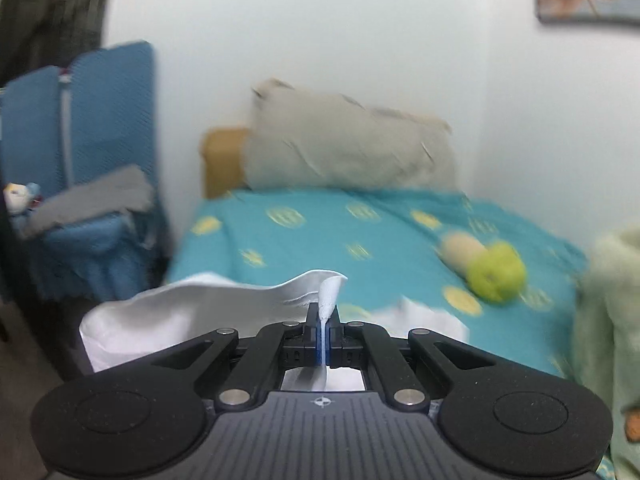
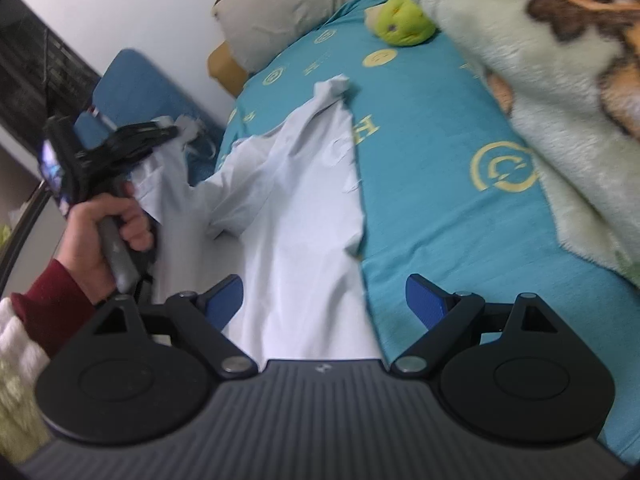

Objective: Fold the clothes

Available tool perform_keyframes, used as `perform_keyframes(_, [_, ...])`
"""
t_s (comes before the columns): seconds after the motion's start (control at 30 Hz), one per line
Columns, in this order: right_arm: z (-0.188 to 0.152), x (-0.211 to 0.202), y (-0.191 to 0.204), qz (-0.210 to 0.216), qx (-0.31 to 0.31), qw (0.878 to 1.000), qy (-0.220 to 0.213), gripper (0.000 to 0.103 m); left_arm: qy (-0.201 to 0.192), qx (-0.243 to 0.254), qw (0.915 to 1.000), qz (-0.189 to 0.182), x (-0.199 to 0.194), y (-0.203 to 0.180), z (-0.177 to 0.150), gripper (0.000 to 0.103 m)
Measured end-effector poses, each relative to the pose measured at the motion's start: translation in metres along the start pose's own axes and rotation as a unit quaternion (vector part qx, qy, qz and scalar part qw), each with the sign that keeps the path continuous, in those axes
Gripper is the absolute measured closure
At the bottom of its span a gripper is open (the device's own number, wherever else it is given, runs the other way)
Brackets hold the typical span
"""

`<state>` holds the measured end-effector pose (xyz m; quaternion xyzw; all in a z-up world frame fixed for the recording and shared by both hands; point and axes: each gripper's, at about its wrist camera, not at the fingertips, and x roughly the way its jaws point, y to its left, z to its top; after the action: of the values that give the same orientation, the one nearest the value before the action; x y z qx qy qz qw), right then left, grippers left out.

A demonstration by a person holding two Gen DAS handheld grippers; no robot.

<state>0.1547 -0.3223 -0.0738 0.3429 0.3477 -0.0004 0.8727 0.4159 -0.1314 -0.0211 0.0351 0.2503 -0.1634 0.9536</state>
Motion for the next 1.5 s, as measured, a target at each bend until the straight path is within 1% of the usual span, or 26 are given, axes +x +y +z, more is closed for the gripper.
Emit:
perform_keyframes(0.03, [0.001,0.000,-0.003,0.000,0.003,1.000,-0.003,0.014,0.011,0.002,0.9999,-0.003,0.009,-0.012,-0.006,0.098])
perform_keyframes(0.07, [0.002,-0.001,-0.006,0.001,0.006,1.000,-0.005,0.014,0.023,-0.001,0.9997,-0.008,0.017,-0.022,-0.012,0.086])
perform_keyframes(0.1, [0.003,-0.001,-0.009,0.003,0.008,1.000,-0.006,0.014,0.034,-0.005,0.9994,-0.009,0.023,-0.028,-0.017,0.065])
perform_keyframes(0.13, [0.004,-0.002,-0.010,0.006,0.008,1.000,-0.007,0.014,0.044,-0.011,0.9990,-0.002,0.028,-0.030,-0.019,0.052])
perform_keyframes(0.17, [0.004,-0.001,-0.010,0.007,0.003,1.000,-0.010,0.014,0.054,-0.016,0.9984,0.004,0.032,-0.032,-0.022,0.032])
perform_keyframes(0.2, [0.005,0.001,-0.010,0.007,-0.003,1.000,-0.012,0.014,0.060,-0.017,0.9980,0.010,0.032,-0.034,-0.023,0.021])
perform_keyframes(0.3, [0.006,0.006,-0.009,0.007,-0.022,1.000,-0.018,0.014,0.054,0.006,0.9984,0.018,0.006,-0.043,-0.023,0.020])
perform_keyframes(0.37, [0.007,0.009,-0.005,0.013,-0.034,0.999,-0.019,0.014,0.045,-0.001,0.9989,0.011,-0.024,-0.031,-0.024,0.020])
perform_keyframes(0.43, [0.007,0.008,0.002,0.021,-0.054,0.998,-0.026,0.014,0.031,-0.013,0.9994,0.007,-0.064,-0.021,-0.026,0.018])
perform_keyframes(0.53, [0.005,-0.002,0.013,0.042,-0.083,0.995,-0.046,0.014,0.012,-0.023,0.9996,0.010,-0.132,-0.005,-0.037,0.016])
perform_keyframes(0.63, [0.000,-0.014,0.021,0.055,-0.108,0.990,-0.068,0.014,0.001,-0.017,0.9997,0.016,-0.194,0.002,-0.056,0.015])
perform_keyframes(0.77, [-0.010,-0.030,0.031,0.063,-0.134,0.986,-0.083,0.014,-0.011,-0.020,0.9996,0.013,-0.255,0.008,-0.087,0.015])
perform_keyframes(0.93, [-0.028,-0.049,0.051,0.082,-0.185,0.975,-0.095,0.014,-0.050,-0.014,0.9986,0.005,-0.306,0.014,-0.125,0.014])
perform_keyframes(1.07, [-0.040,-0.056,0.066,0.107,-0.211,0.967,-0.093,0.014,-0.060,-0.041,0.9973,-0.009,-0.318,0.030,-0.146,0.013])
perform_keyframes(1.13, [-0.041,-0.053,0.075,0.120,-0.214,0.966,-0.085,0.014,-0.065,-0.039,0.9971,-0.006,-0.319,0.038,-0.151,0.013])
perform_keyframes(1.17, [-0.039,-0.048,0.080,0.123,-0.213,0.966,-0.077,0.016,-0.068,-0.033,0.9972,0.000,-0.319,0.040,-0.153,0.013])
perform_keyframes(1.2, [-0.036,-0.042,0.086,0.126,-0.212,0.967,-0.069,0.023,-0.071,-0.029,0.9971,0.006,-0.317,0.043,-0.154,0.013])
perform_keyframes(1.27, [-0.027,-0.026,0.099,0.126,-0.212,0.968,-0.055,0.024,-0.075,-0.033,0.9966,0.007,-0.313,0.050,-0.156,0.012])
perform_keyframes(1.33, [-0.018,-0.007,0.114,0.127,-0.218,0.966,-0.049,0.026,-0.073,-0.055,0.9958,-0.004,-0.306,0.061,-0.157,0.010])
perform_keyframes(1.43, [0.003,0.034,0.134,0.128,-0.215,0.967,-0.038,0.028,-0.066,-0.082,0.9943,-0.019,-0.290,0.075,-0.162,0.010])
perform_keyframes(1.5, [0.018,0.069,0.148,0.113,-0.215,0.970,-0.029,0.028,-0.065,-0.104,0.9920,-0.032,-0.278,0.083,-0.169,0.010])
